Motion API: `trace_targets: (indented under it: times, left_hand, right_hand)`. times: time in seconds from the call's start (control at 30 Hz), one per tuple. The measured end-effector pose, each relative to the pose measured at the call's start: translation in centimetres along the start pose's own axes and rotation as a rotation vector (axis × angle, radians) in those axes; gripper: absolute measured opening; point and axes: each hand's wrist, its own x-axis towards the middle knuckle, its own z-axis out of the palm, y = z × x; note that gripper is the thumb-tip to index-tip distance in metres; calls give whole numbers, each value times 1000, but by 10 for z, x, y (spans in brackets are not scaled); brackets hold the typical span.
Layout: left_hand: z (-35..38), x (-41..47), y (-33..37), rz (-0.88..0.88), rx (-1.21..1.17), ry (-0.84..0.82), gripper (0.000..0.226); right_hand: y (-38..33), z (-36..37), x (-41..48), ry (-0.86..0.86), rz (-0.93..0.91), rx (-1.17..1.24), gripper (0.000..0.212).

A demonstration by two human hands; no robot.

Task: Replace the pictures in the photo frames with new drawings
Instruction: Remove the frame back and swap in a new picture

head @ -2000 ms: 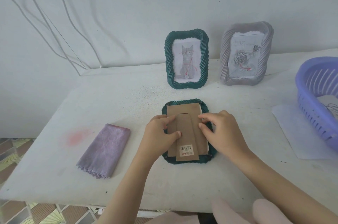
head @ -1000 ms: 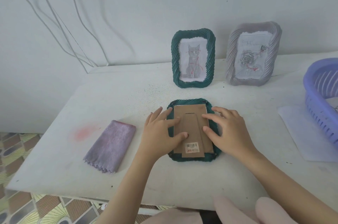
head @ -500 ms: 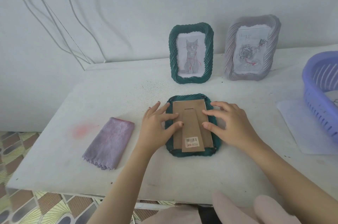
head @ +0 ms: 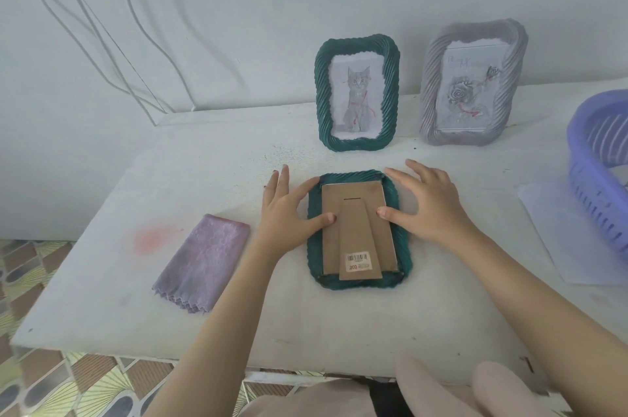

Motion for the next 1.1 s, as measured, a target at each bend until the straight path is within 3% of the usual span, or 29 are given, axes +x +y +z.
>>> trace_targets:
  times: [0.33, 1.1]
  left_hand:
    - [-4, 6, 0, -4, 27, -83, 73]
    - [-11, 14, 5, -28, -113, -109, 52]
  right_hand:
    - [-1, -4, 6, -132, -38, -88, 66]
    - [0, -7, 11, -159, -35, -75, 63]
